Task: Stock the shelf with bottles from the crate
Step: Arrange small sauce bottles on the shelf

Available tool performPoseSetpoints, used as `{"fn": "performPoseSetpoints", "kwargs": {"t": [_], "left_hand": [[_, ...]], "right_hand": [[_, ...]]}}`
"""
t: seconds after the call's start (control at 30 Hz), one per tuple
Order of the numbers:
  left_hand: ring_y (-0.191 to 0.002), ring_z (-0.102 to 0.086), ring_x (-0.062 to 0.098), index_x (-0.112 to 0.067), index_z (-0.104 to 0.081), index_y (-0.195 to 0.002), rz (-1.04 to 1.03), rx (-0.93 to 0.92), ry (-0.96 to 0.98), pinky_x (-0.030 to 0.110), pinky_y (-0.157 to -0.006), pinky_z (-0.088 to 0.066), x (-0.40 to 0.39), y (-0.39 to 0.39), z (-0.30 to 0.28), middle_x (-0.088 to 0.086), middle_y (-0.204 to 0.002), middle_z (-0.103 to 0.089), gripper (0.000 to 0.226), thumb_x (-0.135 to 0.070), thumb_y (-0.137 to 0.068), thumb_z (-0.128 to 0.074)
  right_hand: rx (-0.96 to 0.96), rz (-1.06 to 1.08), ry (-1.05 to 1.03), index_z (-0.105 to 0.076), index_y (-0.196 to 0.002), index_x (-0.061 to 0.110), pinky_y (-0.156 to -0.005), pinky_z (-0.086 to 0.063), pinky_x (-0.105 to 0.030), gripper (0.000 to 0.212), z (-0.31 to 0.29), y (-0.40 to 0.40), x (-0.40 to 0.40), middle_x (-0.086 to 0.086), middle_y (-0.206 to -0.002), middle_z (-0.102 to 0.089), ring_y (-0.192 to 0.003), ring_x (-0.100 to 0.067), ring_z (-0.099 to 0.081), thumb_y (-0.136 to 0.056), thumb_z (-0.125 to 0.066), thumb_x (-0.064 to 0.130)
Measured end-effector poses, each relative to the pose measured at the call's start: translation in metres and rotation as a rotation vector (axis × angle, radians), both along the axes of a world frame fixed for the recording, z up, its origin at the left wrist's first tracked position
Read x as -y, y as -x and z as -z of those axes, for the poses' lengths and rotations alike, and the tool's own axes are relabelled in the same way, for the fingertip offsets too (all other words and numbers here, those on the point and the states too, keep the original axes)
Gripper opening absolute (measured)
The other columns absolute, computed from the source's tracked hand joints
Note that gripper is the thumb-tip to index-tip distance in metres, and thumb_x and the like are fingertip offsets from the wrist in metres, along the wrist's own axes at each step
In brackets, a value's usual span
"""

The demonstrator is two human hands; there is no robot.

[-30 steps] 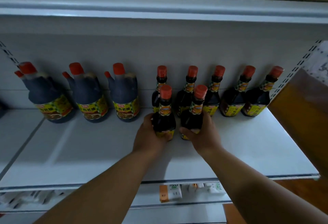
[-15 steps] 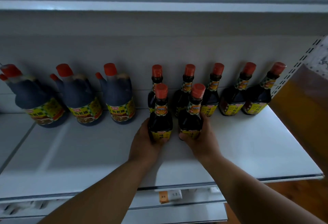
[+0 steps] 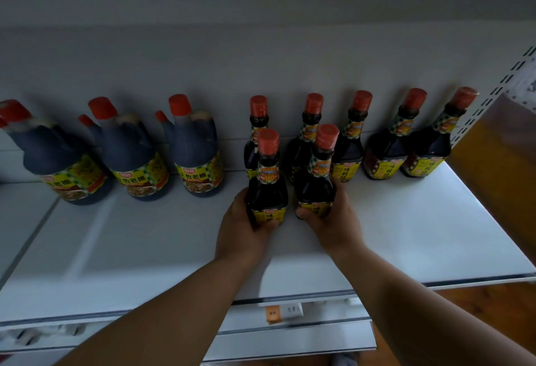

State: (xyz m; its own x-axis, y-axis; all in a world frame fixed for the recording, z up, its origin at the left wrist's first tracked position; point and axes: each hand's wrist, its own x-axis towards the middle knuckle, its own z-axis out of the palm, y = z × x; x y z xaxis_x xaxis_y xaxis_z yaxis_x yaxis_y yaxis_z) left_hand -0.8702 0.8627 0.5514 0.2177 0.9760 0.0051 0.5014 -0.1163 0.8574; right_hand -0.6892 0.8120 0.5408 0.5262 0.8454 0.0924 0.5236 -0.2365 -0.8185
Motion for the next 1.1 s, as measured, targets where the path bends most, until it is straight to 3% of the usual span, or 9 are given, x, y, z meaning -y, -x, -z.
{"fn": "performPoseSetpoints", "kwargs": {"t": [0.13, 0.33, 0.6, 0.8, 1.1], "left_hand": [[-0.114, -0.059, 0.014, -0.035, -0.043, -0.137, 0.010, 0.002, -0.010, 0.022, -0.083, -0.041, -0.0016, 0.0008, 0.0033, -0.011, -0.126, -0.062, 0.076, -0.028, -0.072, -0.081], [-0.113, -0.058, 0.013, -0.033, -0.043, -0.139, 0.016, -0.012, -0.010, 0.021, -0.083, -0.040, -0.0036, 0.0017, 0.0049, -0.011, -0.126, -0.062, 0.076, -0.029, -0.073, -0.081], [-0.114, -0.059, 0.015, -0.033, -0.043, -0.138, -0.004, -0.025, -0.019, 0.024, -0.086, -0.043, -0.0020, 0.0023, 0.0058, -0.010, -0.126, -0.063, 0.076, -0.030, -0.072, -0.081], [-0.115, -0.059, 0.016, -0.034, -0.042, -0.138, -0.042, -0.052, -0.007, 0.024, -0.086, -0.042, -0.0003, 0.0012, 0.0037, -0.009, -0.127, -0.062, 0.076, -0.032, -0.073, -0.081], [-0.114, -0.060, 0.016, -0.036, -0.042, -0.137, -0.063, -0.068, 0.006, 0.028, -0.090, -0.047, 0.0016, 0.0006, 0.0019, -0.009, -0.126, -0.063, 0.074, -0.032, -0.073, -0.080]], "right_hand": [[0.014, 0.018, -0.004, -0.034, -0.143, 0.023, -0.081, -0.039, -0.026, 0.091, 0.0008, 0.0006, -0.0013, -0.003, -0.132, -0.058, -0.119, -0.028, -0.057, -0.069, -0.084, 0.039], [-0.019, 0.023, 0.000, -0.034, -0.141, 0.026, -0.087, -0.049, -0.035, 0.090, 0.0019, 0.0002, -0.0018, 0.000, -0.131, -0.059, -0.118, -0.025, -0.058, -0.068, -0.085, 0.041], [-0.024, 0.013, 0.028, -0.035, -0.138, 0.024, -0.087, -0.049, -0.034, 0.087, 0.0005, -0.0001, -0.0025, -0.001, -0.130, -0.059, -0.116, -0.026, -0.057, -0.068, -0.084, 0.044], [-0.014, -0.017, 0.040, -0.030, -0.142, 0.022, -0.091, -0.049, -0.039, 0.093, -0.0017, -0.0021, -0.0009, -0.002, -0.135, -0.056, -0.120, -0.027, -0.055, -0.069, -0.082, 0.047], [-0.001, -0.047, 0.037, -0.024, -0.148, 0.018, -0.093, -0.046, -0.036, 0.097, -0.0043, -0.0025, 0.0013, -0.003, -0.142, -0.049, -0.127, -0.029, -0.050, -0.073, -0.081, 0.042]]}}
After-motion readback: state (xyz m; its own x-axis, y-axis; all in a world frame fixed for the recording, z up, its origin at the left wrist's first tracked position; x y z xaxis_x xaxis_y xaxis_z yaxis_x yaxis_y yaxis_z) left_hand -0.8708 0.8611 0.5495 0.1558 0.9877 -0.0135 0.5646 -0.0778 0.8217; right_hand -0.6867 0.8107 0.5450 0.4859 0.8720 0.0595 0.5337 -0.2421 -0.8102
